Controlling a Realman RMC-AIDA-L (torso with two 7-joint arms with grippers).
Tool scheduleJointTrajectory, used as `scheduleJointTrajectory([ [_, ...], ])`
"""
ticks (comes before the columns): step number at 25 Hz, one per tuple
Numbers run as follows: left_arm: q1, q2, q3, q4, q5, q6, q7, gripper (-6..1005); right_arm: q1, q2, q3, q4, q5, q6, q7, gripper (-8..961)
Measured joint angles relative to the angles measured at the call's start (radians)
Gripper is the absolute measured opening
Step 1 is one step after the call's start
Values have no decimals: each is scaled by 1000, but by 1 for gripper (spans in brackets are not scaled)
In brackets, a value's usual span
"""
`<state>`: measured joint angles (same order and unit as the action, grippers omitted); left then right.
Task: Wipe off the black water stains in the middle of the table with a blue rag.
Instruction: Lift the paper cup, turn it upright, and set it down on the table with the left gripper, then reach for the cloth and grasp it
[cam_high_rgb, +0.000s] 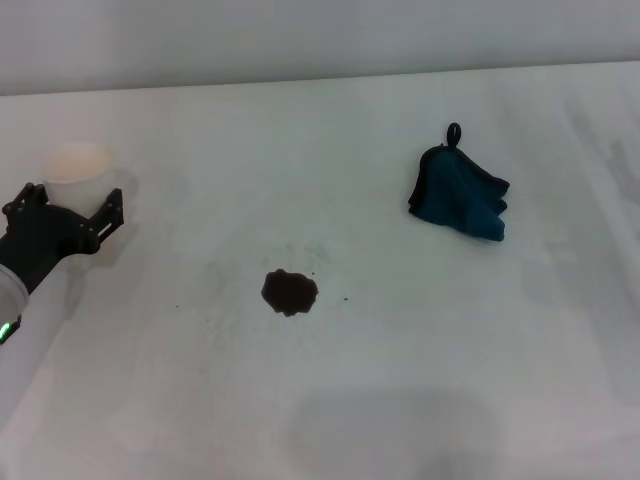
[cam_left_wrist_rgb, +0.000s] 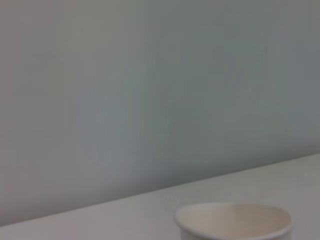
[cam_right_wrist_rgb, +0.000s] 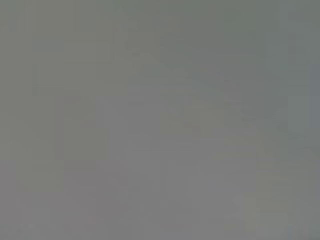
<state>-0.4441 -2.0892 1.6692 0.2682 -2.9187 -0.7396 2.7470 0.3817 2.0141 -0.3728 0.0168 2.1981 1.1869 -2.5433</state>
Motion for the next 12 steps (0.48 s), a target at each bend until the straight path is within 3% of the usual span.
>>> scheduleJointTrajectory([
  [12,19,0,62,-13,-3,-3,7,792,-2,-1,0,-6,0,0,1,806],
])
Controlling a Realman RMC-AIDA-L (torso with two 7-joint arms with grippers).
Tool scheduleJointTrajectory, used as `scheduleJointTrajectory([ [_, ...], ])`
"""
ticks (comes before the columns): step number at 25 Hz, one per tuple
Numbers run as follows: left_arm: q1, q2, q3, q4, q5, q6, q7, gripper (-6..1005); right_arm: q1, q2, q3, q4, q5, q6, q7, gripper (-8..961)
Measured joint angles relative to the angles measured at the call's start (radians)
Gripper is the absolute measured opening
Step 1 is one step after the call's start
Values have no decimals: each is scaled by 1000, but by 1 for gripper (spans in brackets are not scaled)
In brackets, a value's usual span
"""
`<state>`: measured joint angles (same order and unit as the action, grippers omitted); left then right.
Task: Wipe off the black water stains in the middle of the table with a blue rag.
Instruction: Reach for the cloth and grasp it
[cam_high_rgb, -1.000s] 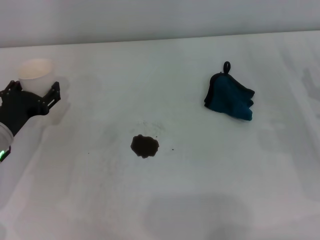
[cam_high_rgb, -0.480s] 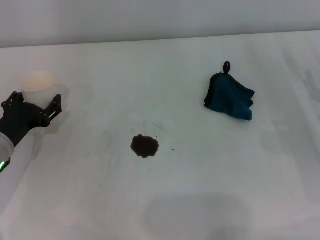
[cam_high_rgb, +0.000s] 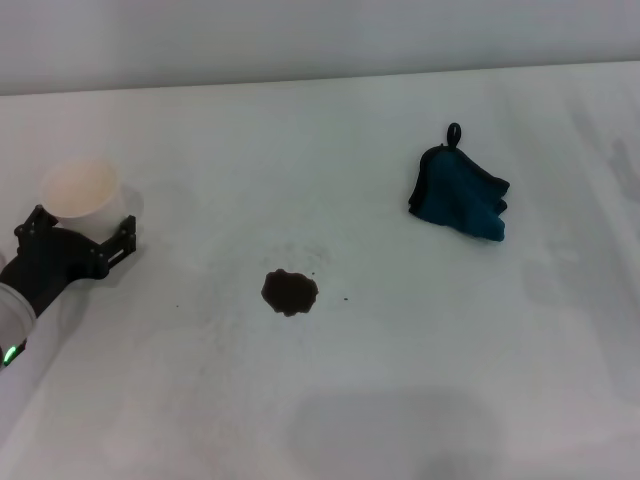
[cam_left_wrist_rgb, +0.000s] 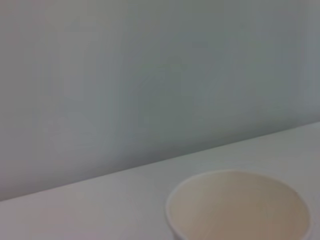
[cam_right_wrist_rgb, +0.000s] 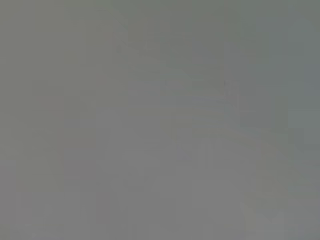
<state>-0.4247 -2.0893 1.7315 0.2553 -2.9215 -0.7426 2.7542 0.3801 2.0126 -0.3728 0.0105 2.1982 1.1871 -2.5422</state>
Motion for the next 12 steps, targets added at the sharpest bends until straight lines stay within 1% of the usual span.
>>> scheduleJointTrajectory([
  [3,13,0,7,8,0,-8,-1,795,0,0,0,0,0,1,0,806],
  [4,21,0,8,14,0,-10,-1,811,0,0,0,0,0,1,2,806],
  [9,91,0,9,62,-4,-37,2,892,1,0,0,1,-1,1,43,806],
  [12,129,0,8,73,-5,-65,-6,892,2,0,0,3,-2,1,50,806],
])
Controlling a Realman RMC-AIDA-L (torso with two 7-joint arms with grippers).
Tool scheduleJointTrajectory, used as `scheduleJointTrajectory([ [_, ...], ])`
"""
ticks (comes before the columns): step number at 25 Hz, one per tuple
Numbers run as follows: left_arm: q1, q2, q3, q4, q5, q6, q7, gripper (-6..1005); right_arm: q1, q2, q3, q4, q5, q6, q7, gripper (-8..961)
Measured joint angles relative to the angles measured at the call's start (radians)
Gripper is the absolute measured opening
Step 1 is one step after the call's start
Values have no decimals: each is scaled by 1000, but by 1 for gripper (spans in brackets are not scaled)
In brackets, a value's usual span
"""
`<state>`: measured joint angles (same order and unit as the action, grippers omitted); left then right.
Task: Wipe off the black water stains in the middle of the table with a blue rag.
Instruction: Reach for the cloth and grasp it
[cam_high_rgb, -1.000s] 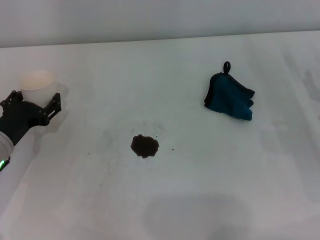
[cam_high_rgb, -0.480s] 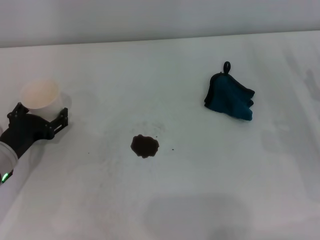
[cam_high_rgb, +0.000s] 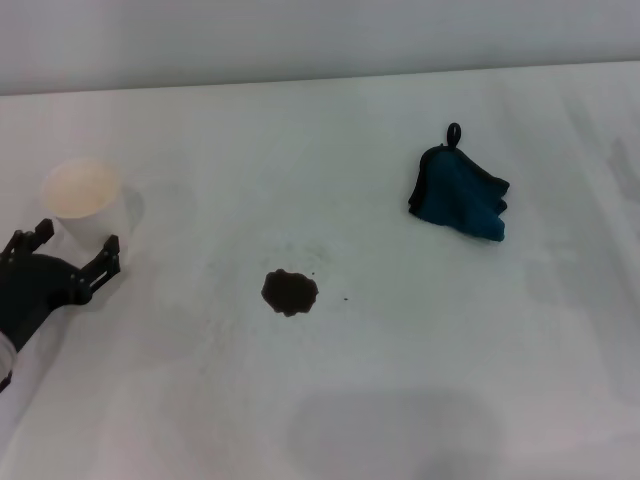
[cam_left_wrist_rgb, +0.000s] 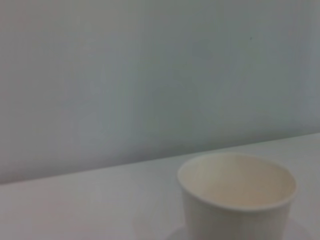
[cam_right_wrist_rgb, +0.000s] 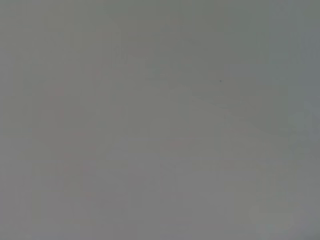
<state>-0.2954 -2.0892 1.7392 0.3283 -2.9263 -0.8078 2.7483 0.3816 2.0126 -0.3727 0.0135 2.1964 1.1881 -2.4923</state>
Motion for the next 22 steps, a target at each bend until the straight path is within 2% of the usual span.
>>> scheduleJointTrajectory([
  [5,69,-2,1,2,-1,-55,-23,893,4,3,-10,7,-7,19,40,806],
  [9,125,-9,-40,-3,-3,-121,-114,893,16,0,-124,-67,-72,67,250,806],
  [12,153,-9,-93,-10,-3,-153,-151,893,25,-5,-282,-229,-153,30,428,806],
  [16,165,-3,-140,-19,-3,-185,-184,892,23,-20,-506,-532,-343,-122,739,806],
  [19,165,-2,-185,-32,-3,-207,-191,892,34,-33,-595,-714,-542,-161,961,771],
  [22,160,-2,-216,-45,-3,-235,-192,892,64,-34,-636,-904,-853,-159,1258,744],
])
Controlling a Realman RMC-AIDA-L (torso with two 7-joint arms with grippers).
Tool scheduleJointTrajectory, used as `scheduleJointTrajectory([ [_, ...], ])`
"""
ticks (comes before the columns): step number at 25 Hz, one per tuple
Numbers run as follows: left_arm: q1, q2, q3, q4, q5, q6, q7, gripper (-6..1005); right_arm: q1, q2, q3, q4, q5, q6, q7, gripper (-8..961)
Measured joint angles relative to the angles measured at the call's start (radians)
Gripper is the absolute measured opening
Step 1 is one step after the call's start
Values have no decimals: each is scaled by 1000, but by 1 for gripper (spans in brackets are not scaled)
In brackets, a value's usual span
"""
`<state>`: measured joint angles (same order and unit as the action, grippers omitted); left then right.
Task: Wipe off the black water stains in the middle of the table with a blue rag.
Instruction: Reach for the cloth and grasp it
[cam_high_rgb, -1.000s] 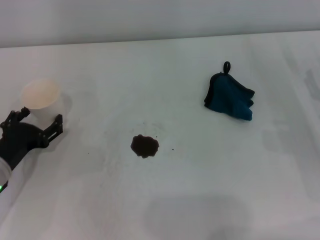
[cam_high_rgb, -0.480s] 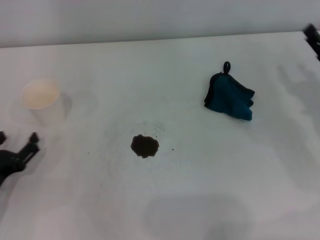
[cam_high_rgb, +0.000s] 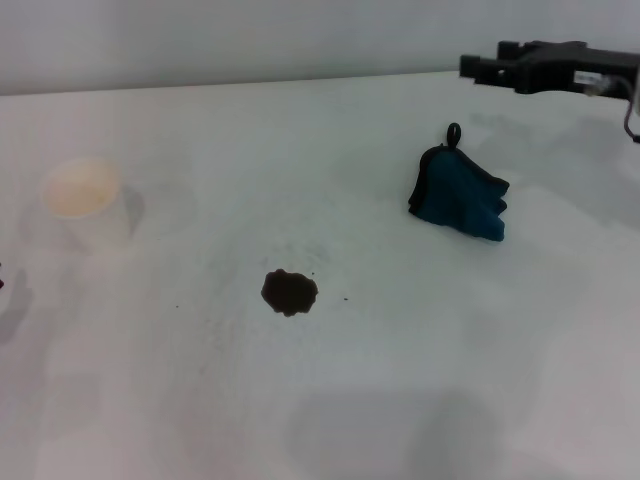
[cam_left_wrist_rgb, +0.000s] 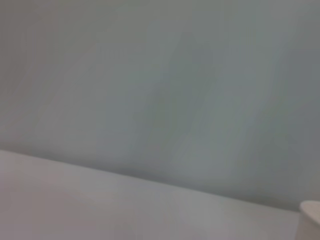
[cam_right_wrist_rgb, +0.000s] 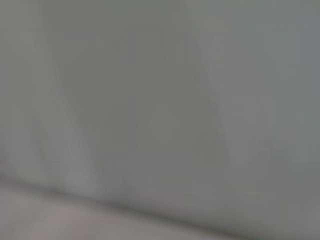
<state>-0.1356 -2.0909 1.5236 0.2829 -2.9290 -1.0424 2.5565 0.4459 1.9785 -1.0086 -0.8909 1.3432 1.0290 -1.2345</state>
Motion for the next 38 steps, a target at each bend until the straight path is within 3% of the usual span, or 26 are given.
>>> scheduleJointTrajectory([
  [2,-5,0,-5,-3,0,-7,0,892,25,5,-29,-103,-221,9,183,737],
  [3,-7,0,-6,-4,0,-8,0,892,70,19,-74,-201,-509,43,403,733],
  [4,-7,0,-6,-4,0,-8,0,892,93,27,-97,-228,-610,72,469,730],
  [5,-15,1,-6,-4,0,-7,0,892,93,27,-97,-228,-610,72,469,726],
  [9,-52,2,-7,-28,1,-3,0,893,161,35,-219,-241,-867,149,623,711],
  [17,-72,2,-8,-43,1,-9,-21,893,189,39,-331,-146,-847,118,644,682],
  [35,-76,2,-8,-44,1,-8,-37,893,200,38,-370,-1,-773,-41,636,615],
  [38,-80,2,-8,-44,1,-1,-44,893,200,37,-370,-1,-774,-43,636,470],
])
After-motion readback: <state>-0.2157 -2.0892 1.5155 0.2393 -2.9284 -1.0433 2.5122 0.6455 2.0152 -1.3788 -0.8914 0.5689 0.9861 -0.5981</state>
